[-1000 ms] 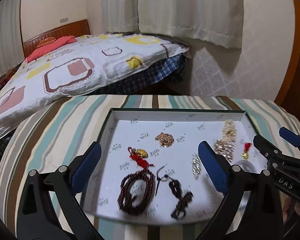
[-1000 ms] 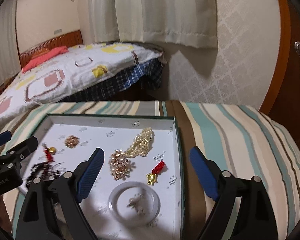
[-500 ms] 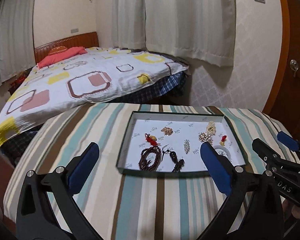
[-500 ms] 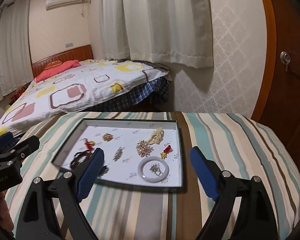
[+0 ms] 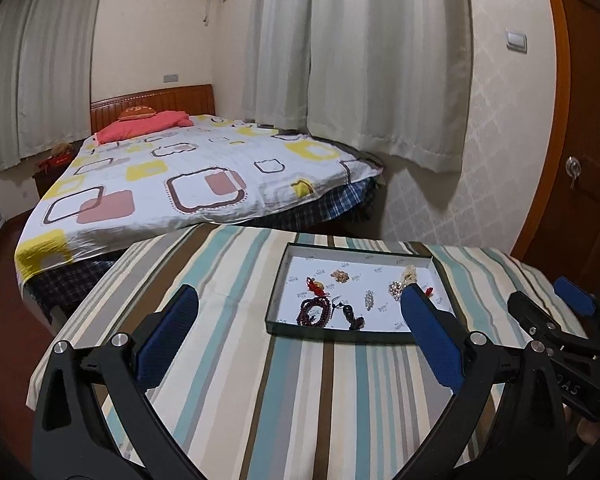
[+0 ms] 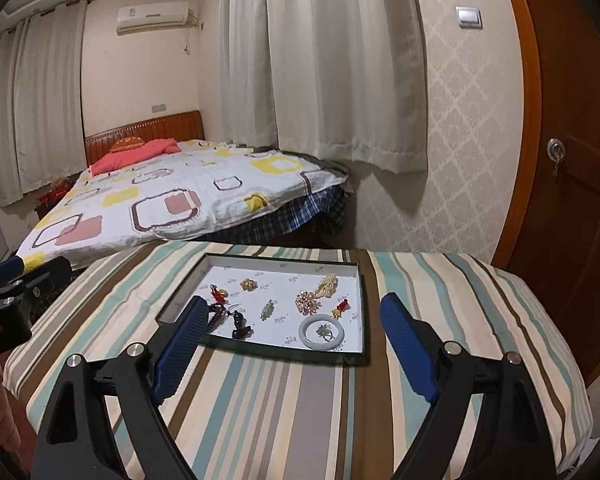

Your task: Organize jewelry

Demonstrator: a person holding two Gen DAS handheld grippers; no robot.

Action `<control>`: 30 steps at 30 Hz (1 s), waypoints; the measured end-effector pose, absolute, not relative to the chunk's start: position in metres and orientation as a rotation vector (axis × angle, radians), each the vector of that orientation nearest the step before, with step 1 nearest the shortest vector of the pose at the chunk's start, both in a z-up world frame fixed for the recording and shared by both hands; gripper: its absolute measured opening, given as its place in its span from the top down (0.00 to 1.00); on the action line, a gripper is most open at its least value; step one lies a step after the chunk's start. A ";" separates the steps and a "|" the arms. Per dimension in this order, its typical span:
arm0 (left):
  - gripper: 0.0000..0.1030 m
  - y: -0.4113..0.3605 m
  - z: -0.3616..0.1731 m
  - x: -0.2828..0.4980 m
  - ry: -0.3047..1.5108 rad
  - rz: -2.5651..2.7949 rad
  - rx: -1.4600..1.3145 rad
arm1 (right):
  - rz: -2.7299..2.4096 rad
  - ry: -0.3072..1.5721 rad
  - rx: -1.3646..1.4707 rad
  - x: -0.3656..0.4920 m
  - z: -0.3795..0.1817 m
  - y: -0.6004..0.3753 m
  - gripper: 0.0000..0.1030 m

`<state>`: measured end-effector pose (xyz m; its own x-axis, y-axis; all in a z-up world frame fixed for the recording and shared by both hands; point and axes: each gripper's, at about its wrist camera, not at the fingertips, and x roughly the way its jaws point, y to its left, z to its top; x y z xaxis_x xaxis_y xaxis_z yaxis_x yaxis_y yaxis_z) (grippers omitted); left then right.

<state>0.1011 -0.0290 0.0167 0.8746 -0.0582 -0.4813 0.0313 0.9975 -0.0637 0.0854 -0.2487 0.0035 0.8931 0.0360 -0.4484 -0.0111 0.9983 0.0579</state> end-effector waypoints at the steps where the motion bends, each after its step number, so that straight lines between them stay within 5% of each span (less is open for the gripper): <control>1: 0.04 -0.026 0.020 0.096 0.499 -0.046 -0.064 | 0.024 0.461 0.052 0.083 0.005 -0.249 0.18; 30: 0.04 -0.010 0.056 0.034 0.402 -0.051 -0.051 | 0.014 0.343 0.026 0.024 0.037 -0.242 0.17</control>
